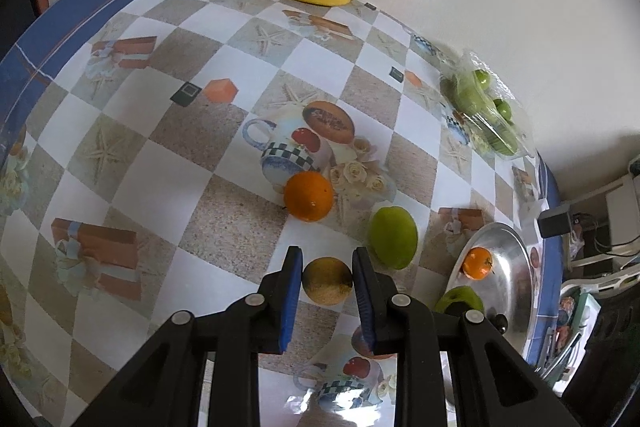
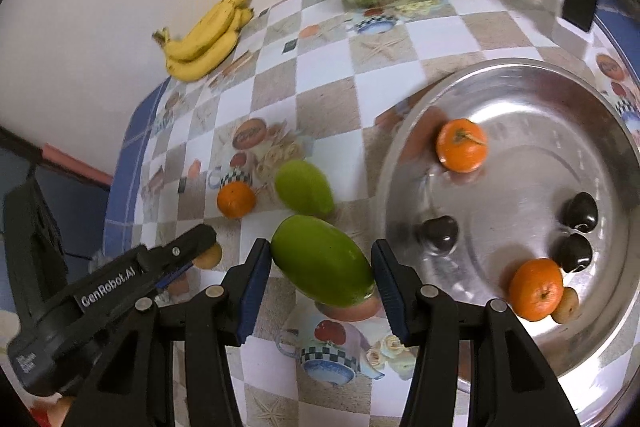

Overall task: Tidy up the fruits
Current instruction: 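Lift the mango with the right tool while the left tool carries the yellow fruit, then open the right tool to drop the mango while the left tool releases the yellow fruit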

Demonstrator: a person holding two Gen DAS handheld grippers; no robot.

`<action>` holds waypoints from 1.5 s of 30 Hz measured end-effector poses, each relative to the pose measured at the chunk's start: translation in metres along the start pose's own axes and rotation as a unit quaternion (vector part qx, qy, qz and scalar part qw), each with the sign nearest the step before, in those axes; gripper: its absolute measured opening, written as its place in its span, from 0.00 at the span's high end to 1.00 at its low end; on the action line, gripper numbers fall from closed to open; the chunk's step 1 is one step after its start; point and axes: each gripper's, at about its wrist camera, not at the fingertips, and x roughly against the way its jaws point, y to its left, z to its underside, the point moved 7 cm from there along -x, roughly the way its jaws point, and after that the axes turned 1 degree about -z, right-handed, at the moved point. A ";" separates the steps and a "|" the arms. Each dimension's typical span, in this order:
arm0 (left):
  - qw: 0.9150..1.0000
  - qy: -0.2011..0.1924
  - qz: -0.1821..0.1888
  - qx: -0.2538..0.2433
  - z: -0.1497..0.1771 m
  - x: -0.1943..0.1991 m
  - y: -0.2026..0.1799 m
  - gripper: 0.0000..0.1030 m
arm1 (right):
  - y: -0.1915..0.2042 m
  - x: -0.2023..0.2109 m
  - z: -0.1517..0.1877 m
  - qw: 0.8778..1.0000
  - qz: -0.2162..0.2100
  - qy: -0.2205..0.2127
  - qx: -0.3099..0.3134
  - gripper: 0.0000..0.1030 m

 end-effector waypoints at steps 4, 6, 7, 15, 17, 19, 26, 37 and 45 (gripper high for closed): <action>1.000 -0.003 -0.003 -0.017 0.004 0.000 -0.012 0.73 | -0.018 0.012 -0.008 1.000 0.003 -0.017 -0.022 0.48; 0.999 -0.005 -0.007 -0.031 0.007 0.000 -0.020 0.73 | -0.029 0.019 -0.011 0.999 0.008 -0.025 -0.034 0.48; 0.999 -0.005 -0.008 -0.038 0.009 -0.001 -0.025 0.73 | -0.033 0.022 -0.013 0.999 0.011 -0.028 -0.040 0.48; 0.994 -0.006 -0.012 -0.107 0.030 -0.005 -0.071 0.73 | -0.088 0.042 -0.018 0.993 0.034 -0.050 -0.105 0.48; 0.991 -0.006 -0.011 -0.130 0.039 -0.006 -0.084 0.73 | -0.100 0.047 -0.020 0.991 0.042 -0.056 -0.117 0.48; 0.988 -0.004 -0.007 -0.156 0.048 -0.008 -0.100 0.73 | -0.111 0.052 -0.020 0.989 0.045 -0.062 -0.129 0.48; 0.976 0.008 0.002 -0.217 0.074 -0.016 -0.137 0.73 | -0.126 0.062 -0.024 0.987 0.046 -0.075 -0.138 0.48; 0.967 0.037 -0.003 -0.253 0.096 -0.045 -0.149 0.73 | -0.120 0.043 -0.023 0.990 0.047 -0.057 -0.118 0.48; 0.963 0.048 -0.007 -0.265 0.105 -0.059 -0.151 0.73 | -0.126 0.027 -0.018 0.990 0.058 -0.037 -0.125 0.48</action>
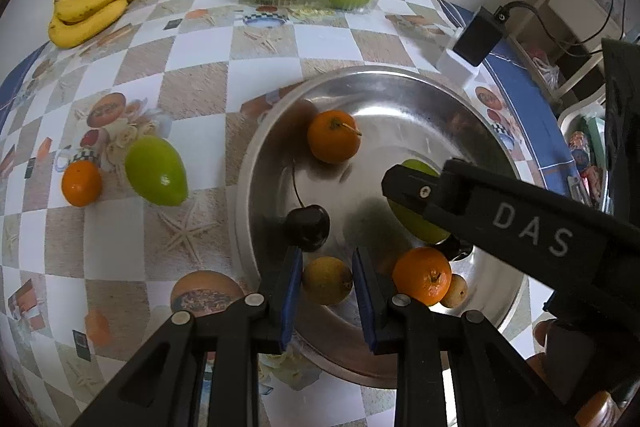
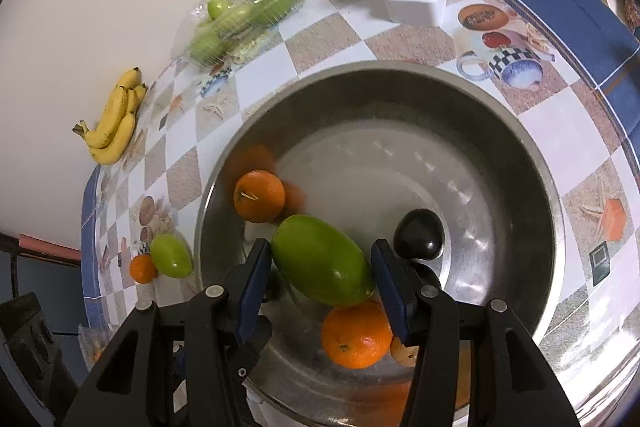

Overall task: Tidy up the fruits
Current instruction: 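Open the right tool to drop the mango while the left tool releases the yellow fruit, then move both open tools back toward the remaining mango and tangerine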

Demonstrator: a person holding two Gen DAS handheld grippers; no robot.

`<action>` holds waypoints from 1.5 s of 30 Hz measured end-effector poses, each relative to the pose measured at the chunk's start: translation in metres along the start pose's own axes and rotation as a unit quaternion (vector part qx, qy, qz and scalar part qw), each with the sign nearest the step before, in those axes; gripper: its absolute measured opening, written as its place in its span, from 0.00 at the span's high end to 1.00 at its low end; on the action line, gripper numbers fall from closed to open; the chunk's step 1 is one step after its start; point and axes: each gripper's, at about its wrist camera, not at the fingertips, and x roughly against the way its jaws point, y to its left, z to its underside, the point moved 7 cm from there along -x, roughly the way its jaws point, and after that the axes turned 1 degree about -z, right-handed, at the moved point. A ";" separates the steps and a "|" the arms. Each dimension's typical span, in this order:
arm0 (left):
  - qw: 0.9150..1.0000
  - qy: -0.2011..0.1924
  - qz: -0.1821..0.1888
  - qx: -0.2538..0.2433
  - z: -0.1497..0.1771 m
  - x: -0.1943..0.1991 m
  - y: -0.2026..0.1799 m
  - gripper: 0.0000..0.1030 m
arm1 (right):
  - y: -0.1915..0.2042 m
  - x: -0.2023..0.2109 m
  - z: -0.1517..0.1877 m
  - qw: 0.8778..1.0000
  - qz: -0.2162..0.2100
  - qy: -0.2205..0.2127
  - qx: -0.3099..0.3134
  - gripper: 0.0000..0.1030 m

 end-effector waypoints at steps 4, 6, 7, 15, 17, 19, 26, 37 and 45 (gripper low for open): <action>1.000 0.003 -0.002 -0.001 0.001 -0.003 0.000 0.73 | -0.002 -0.004 0.001 1.000 0.005 0.005 -0.002 0.48; 1.000 0.004 -0.003 0.000 0.001 -0.005 0.000 0.73 | -0.002 -0.005 0.001 1.000 0.007 0.005 -0.002 0.48; 1.000 0.005 -0.003 0.000 0.001 -0.005 0.000 0.73 | -0.003 -0.005 0.001 1.000 0.008 0.006 -0.001 0.48; 1.000 0.014 0.001 0.005 0.004 -0.010 0.001 0.70 | -0.001 -0.002 0.000 1.000 0.013 0.000 0.004 0.48; 1.000 0.013 0.006 0.005 0.004 -0.008 0.000 0.64 | 0.000 -0.001 0.000 1.000 0.013 -0.001 0.005 0.48; 1.000 0.011 0.005 0.004 0.004 -0.006 -0.001 0.58 | 0.001 0.001 -0.001 1.000 0.013 -0.004 0.006 0.48; 1.000 -0.004 0.007 0.011 -0.002 0.004 0.002 0.58 | 0.007 0.018 -0.007 1.000 0.007 -0.028 0.012 0.48; 0.996 -0.033 -0.025 0.083 -0.015 0.025 0.049 0.56 | 0.008 0.023 -0.008 0.999 0.012 -0.034 0.016 0.48; 0.984 -0.055 -0.053 0.158 -0.022 0.044 0.099 0.55 | 0.015 0.028 -0.007 0.999 0.013 -0.039 0.029 0.48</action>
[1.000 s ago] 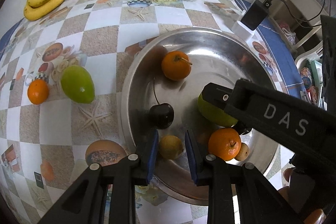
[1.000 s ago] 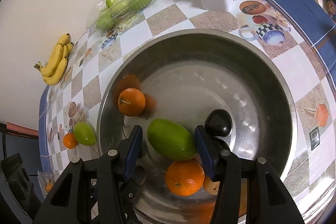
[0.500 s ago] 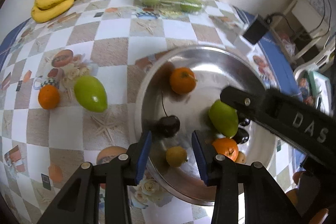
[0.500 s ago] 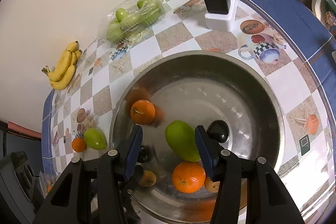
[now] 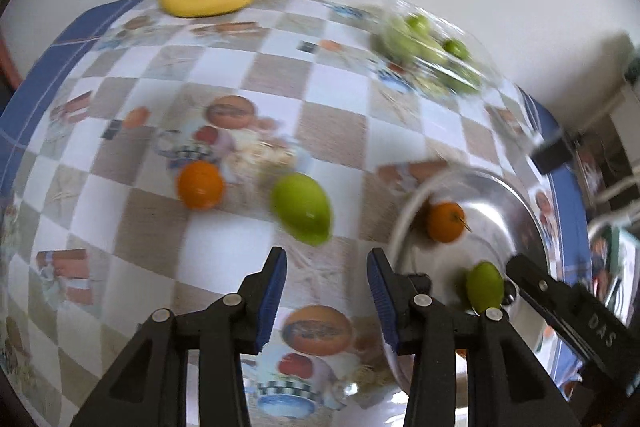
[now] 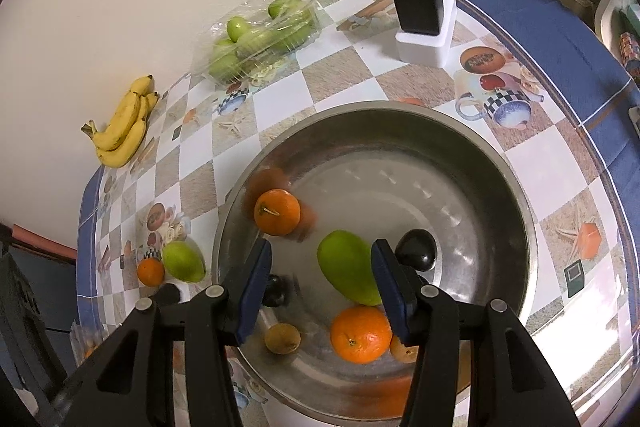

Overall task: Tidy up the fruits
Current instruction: 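Move both open tools back toward the remaining mango and tangerine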

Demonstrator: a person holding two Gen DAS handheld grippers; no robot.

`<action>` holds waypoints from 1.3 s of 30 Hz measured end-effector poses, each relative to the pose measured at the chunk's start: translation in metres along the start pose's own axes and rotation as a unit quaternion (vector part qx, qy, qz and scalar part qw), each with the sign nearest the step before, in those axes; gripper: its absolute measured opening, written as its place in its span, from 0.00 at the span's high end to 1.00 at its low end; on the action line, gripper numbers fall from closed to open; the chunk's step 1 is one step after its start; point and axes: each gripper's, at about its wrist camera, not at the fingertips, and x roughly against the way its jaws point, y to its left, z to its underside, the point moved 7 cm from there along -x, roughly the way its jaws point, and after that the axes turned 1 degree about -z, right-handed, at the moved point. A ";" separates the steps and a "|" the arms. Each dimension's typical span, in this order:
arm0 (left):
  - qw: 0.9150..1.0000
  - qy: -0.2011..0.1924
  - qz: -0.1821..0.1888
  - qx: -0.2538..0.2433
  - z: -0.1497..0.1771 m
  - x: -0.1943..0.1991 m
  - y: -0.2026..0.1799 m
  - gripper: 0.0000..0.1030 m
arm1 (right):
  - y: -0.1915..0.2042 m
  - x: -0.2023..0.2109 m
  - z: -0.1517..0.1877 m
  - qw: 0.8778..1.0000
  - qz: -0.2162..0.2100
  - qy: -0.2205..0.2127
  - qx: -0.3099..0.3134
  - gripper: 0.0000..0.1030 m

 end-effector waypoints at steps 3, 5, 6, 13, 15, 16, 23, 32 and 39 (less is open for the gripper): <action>1.000 -0.008 -0.011 0.018 -0.005 0.005 0.013 0.49 | 0.003 0.002 0.000 1.000 0.003 -0.002 0.007 0.48; 0.999 -0.011 -0.015 0.026 -0.008 0.008 0.020 0.48 | 0.005 0.003 0.000 1.000 0.005 -0.004 0.012 0.48; 0.999 -0.012 -0.017 0.029 -0.009 0.008 0.022 0.47 | 0.005 0.003 0.000 1.000 0.006 -0.005 0.014 0.48; 0.999 -0.009 -0.036 0.034 -0.009 0.005 0.030 0.22 | 0.005 0.001 0.001 0.999 0.026 -0.005 0.028 0.35; 0.998 -0.007 -0.044 0.033 -0.009 0.003 0.032 0.16 | 0.004 0.000 0.001 0.999 0.037 -0.006 0.034 0.34; 0.998 -0.006 -0.050 0.032 -0.008 0.001 0.033 0.13 | 0.003 0.000 0.001 0.998 0.041 -0.007 0.036 0.34; 0.996 -0.010 -0.078 0.029 -0.008 -0.001 0.040 0.02 | 0.004 -0.002 0.003 0.996 0.067 -0.010 0.055 0.21; 0.995 -0.010 -0.095 0.020 -0.008 -0.004 0.043 0.00 | 0.002 -0.007 0.004 0.994 0.086 -0.004 0.069 0.18; 0.995 -0.011 -0.100 0.020 -0.008 -0.005 0.045 0.00 | 0.001 -0.009 0.006 0.993 0.095 0.001 0.074 0.15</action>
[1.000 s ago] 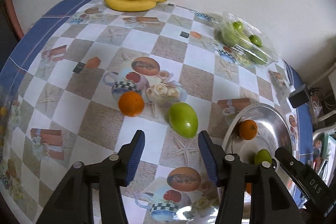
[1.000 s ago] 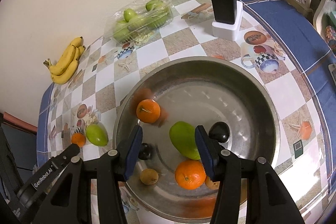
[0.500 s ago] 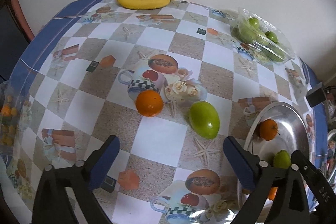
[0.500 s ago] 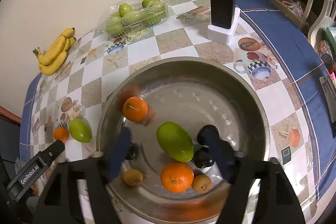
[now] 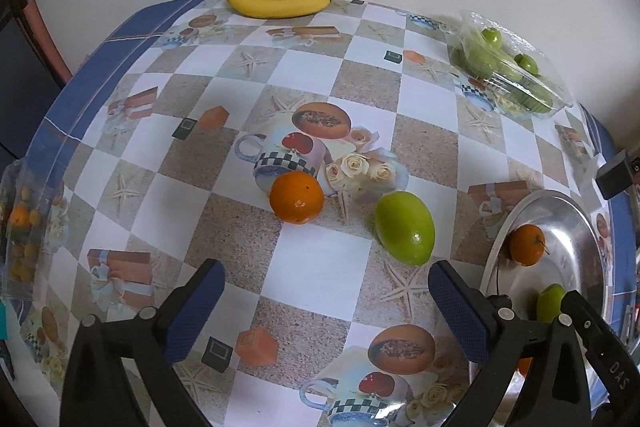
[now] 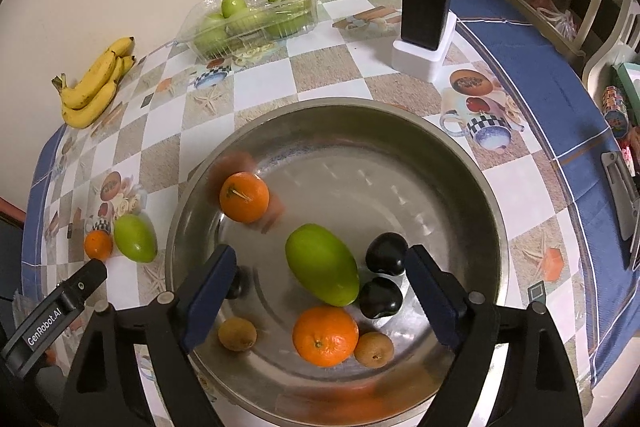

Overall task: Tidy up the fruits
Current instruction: 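Move both open tools back toward the remaining mango and tangerine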

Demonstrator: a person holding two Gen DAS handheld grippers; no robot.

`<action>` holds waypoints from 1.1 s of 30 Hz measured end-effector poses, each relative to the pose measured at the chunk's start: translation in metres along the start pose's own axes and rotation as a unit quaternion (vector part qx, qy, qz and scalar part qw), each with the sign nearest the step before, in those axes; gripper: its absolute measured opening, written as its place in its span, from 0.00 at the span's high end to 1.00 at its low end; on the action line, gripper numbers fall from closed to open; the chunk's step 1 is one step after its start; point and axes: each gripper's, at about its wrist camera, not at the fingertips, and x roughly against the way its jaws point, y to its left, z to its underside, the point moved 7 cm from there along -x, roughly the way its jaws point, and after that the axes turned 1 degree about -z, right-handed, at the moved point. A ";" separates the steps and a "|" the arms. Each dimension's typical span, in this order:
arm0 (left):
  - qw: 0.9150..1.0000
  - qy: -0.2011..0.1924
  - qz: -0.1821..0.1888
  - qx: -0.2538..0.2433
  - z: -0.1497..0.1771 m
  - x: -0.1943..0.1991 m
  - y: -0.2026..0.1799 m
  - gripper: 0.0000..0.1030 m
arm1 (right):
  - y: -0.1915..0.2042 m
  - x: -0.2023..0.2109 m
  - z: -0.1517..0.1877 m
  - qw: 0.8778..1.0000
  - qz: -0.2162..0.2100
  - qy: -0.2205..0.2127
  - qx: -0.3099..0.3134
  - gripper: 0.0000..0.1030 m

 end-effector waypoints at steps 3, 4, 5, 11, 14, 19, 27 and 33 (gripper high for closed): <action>1.000 -0.003 -0.003 0.002 0.000 0.000 0.002 0.00 | 0.000 0.000 0.000 1.000 0.000 -0.002 0.003 0.14; 1.000 -0.004 -0.003 0.001 -0.001 0.000 0.002 0.00 | 0.001 0.000 -0.001 1.000 0.000 -0.003 0.004 0.10; 1.000 -0.006 -0.002 0.001 -0.001 0.000 0.002 0.00 | 0.001 0.000 -0.001 1.000 0.000 -0.005 0.007 0.06; 1.000 -0.013 -0.007 -0.008 -0.002 0.002 0.002 0.00 | 0.005 -0.001 -0.001 1.000 0.002 -0.009 0.016 0.03; 1.000 -0.017 -0.008 -0.009 -0.004 0.004 0.003 0.00 | 0.007 0.001 -0.001 1.000 0.000 -0.014 0.020 0.03; 0.999 -0.026 -0.016 -0.015 -0.009 0.007 0.009 0.00 | 0.013 0.002 -0.002 0.999 -0.009 -0.021 0.027 0.03; 0.999 -0.025 -0.019 -0.009 -0.016 0.006 0.028 0.00 | 0.036 0.005 -0.002 0.998 -0.020 -0.030 0.058 0.03; 0.999 -0.035 -0.037 0.006 -0.024 0.009 0.053 0.00 | 0.058 0.003 0.002 0.996 -0.030 -0.029 0.083 0.03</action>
